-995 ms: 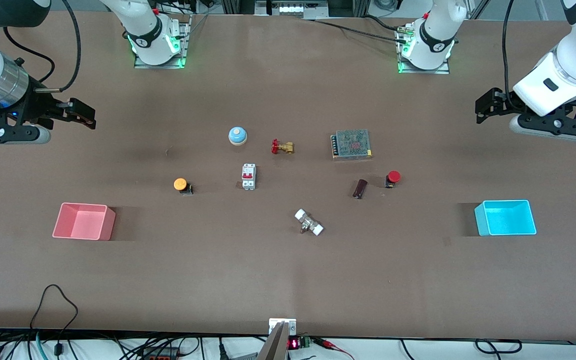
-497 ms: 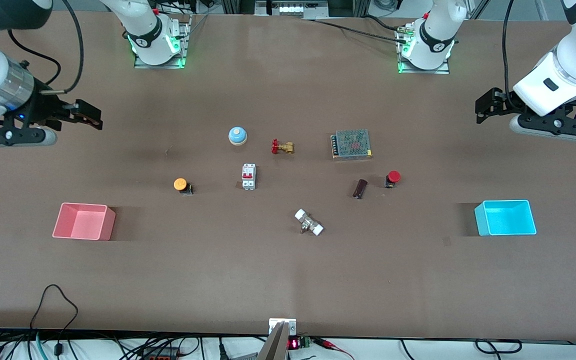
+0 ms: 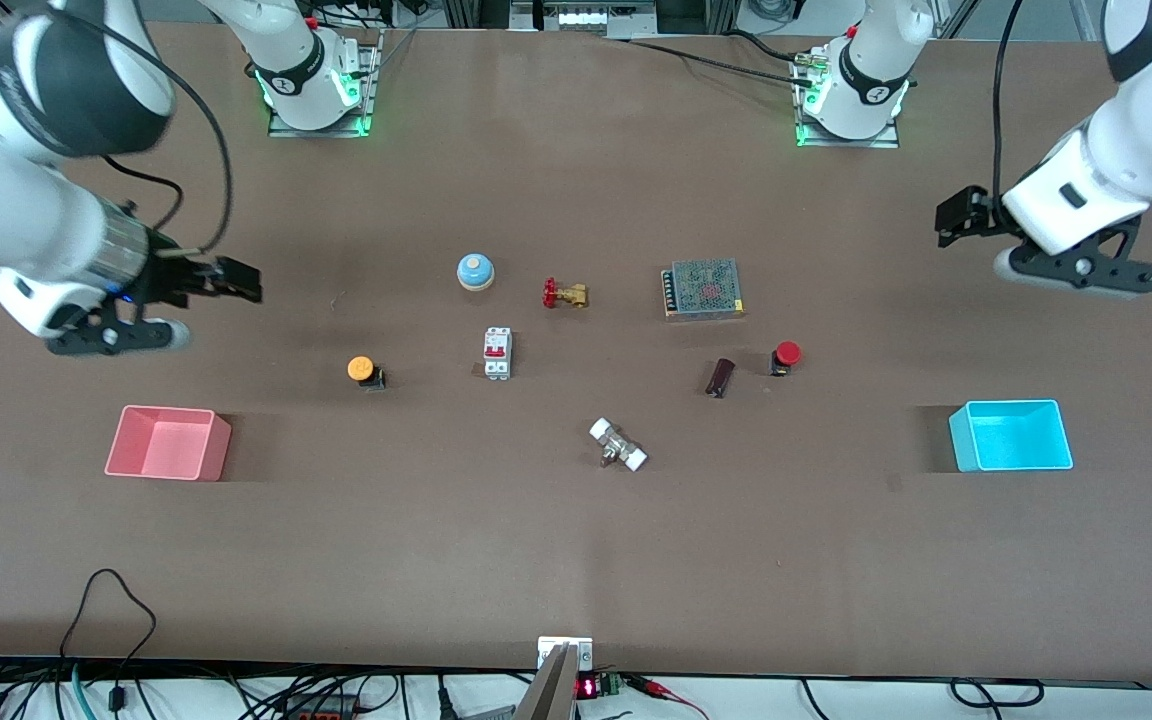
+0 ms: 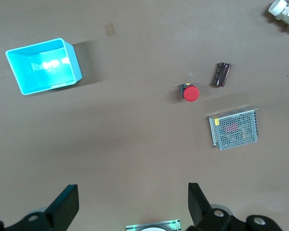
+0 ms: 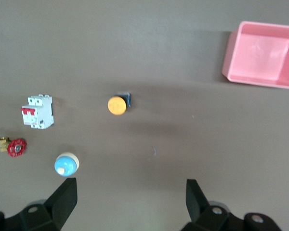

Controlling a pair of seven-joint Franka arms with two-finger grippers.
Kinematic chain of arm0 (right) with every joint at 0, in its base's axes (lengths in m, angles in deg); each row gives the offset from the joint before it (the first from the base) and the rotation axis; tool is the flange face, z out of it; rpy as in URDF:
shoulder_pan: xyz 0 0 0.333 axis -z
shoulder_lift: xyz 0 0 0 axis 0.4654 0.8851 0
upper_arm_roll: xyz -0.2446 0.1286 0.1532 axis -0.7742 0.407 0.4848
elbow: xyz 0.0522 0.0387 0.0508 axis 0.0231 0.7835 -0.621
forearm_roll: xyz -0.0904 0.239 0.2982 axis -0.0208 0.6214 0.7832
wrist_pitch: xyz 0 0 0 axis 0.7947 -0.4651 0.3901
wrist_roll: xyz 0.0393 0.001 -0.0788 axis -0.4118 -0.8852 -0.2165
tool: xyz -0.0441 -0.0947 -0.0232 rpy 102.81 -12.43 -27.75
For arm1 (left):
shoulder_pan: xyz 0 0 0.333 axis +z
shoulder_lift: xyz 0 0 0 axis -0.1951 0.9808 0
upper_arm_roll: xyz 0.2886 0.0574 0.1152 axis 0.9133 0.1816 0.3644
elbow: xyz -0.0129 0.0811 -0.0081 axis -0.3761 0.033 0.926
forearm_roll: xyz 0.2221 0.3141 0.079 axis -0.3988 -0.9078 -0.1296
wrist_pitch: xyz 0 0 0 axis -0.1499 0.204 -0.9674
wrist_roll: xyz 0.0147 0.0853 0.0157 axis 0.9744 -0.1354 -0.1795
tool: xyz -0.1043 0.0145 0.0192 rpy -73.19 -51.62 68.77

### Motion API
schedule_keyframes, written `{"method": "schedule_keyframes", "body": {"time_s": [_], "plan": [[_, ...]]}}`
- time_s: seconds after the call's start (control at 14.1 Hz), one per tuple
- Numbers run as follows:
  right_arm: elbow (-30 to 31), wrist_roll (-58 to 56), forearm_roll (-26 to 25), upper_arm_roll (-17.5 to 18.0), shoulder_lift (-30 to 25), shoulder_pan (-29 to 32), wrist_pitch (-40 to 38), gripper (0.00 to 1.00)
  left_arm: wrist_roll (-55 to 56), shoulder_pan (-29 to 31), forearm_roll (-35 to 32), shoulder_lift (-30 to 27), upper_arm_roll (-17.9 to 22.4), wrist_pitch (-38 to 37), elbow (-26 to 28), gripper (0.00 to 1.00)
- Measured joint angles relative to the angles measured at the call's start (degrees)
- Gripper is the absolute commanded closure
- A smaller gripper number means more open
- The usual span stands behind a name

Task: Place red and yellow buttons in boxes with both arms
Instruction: 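Move the right gripper to the yellow button while the left gripper reaches the red button, then lower and close both grippers on the yellow and red buttons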

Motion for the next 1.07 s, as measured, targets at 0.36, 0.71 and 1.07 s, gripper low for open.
{"method": "schedule_keyframes", "body": {"time_s": [0.36, 0.71, 1.07], "plan": [[4.8, 2.7, -1.4, 0.0, 4.2, -3.9, 12.4, 0.0, 2.9, -1.7, 0.1, 13.5, -0.1, 5.6, -8.1, 0.0], [15.1, 2.7, -1.5, 0.0, 5.9, -5.7, 29.1, 0.0, 12.8, -5.5, 0.1, 21.4, -0.3, 17.6, -3.9, 0.0], [20.7, 2.7, -1.5, 0.0, 8.7, -6.8, 37.4, 0.0, 16.0, -7.5, 0.1, 20.3, -0.5, 35.2, 12.3, 0.0]]}}
